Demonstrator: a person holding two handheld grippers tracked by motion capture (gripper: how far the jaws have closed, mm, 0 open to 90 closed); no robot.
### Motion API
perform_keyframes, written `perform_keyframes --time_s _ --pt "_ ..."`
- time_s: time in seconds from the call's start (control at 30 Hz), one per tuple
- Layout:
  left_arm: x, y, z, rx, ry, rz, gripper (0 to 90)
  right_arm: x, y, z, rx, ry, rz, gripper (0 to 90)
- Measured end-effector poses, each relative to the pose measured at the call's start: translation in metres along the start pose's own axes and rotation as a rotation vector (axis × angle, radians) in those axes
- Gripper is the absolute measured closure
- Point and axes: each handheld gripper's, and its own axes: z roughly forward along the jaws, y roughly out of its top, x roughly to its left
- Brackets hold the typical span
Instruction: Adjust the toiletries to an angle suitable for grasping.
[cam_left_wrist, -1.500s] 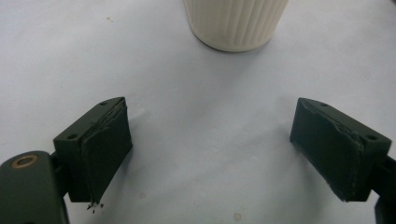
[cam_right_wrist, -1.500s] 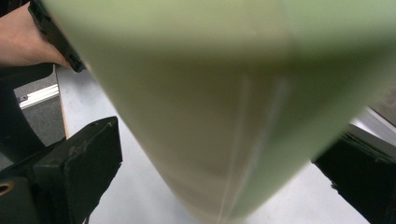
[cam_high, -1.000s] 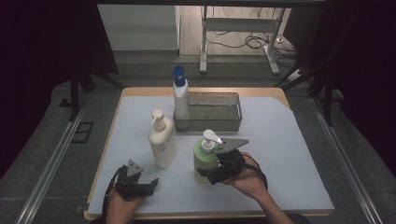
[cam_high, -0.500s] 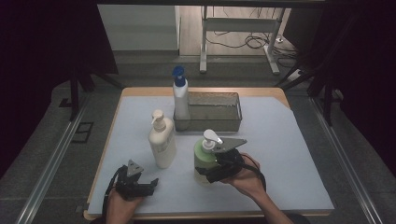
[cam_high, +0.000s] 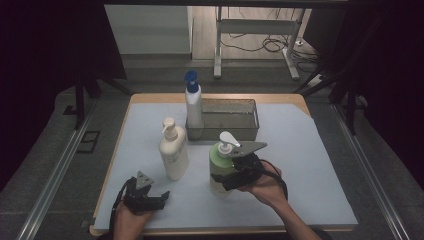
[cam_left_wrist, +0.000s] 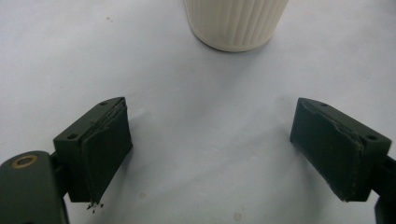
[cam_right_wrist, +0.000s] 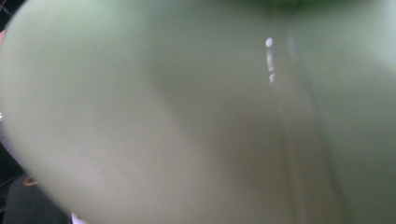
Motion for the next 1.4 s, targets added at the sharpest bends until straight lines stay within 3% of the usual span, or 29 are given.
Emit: perform_keyframes --time_s 0.47,1.4 --pt "0.0 0.0 0.0 -0.001 0.001 0.0 11.9 -0.018 0.023 -0.006 -0.007 -0.024 0.033 11.7" --pt "0.0 0.0 0.0 -0.002 0.0 0.001 11.9 -0.054 0.074 -0.002 -0.025 -0.13 0.056 11.7"
